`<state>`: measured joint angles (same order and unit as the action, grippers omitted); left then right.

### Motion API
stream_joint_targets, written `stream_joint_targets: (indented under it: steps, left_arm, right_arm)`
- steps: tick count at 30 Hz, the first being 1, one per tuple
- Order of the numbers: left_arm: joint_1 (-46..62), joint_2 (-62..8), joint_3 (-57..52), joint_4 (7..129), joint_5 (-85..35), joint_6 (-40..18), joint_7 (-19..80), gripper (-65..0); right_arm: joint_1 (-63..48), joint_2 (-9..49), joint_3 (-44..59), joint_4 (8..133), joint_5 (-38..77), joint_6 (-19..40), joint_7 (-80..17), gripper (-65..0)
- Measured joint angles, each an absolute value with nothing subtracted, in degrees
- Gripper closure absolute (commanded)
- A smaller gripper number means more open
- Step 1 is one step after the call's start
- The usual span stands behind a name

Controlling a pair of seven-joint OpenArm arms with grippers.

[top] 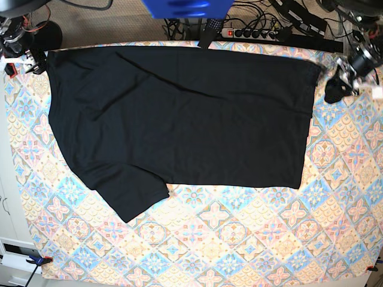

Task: Fold the T-shirt properly
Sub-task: 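Release the shoulder edge and move the left gripper to the shirt's side hem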

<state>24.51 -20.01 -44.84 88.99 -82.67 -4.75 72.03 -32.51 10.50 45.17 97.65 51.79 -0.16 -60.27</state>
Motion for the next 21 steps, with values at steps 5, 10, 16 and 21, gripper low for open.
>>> stream_joint_targets:
  steps: [5,10,16,21]
  left_arm:
    - [15.5,-20.2,-42.4,88.6,-74.4,-4.7,72.0,-21.7]
    - [5.2,-20.1,-35.3,88.3,-63.7,-4.8,72.1,-21.6]
    - [-6.9,-20.2,-30.9,75.2,-54.0,-4.7,71.9,-21.4]
    - [-11.9,-20.2,-27.8,70.9,-46.7,-4.8,67.0,-21.4]
  right_arm:
    - [-32.1,10.8,44.6,99.2,52.1,-0.1,-60.7,-42.7]
    - [-27.7,10.9,42.8,99.2,51.7,-0.1,-63.0,-42.7]
    - [-23.9,11.8,41.1,99.3,51.0,-0.2,-65.8,-42.7]
    - [-21.9,11.8,36.7,99.4,52.2,-0.1,-65.7,-42.7]
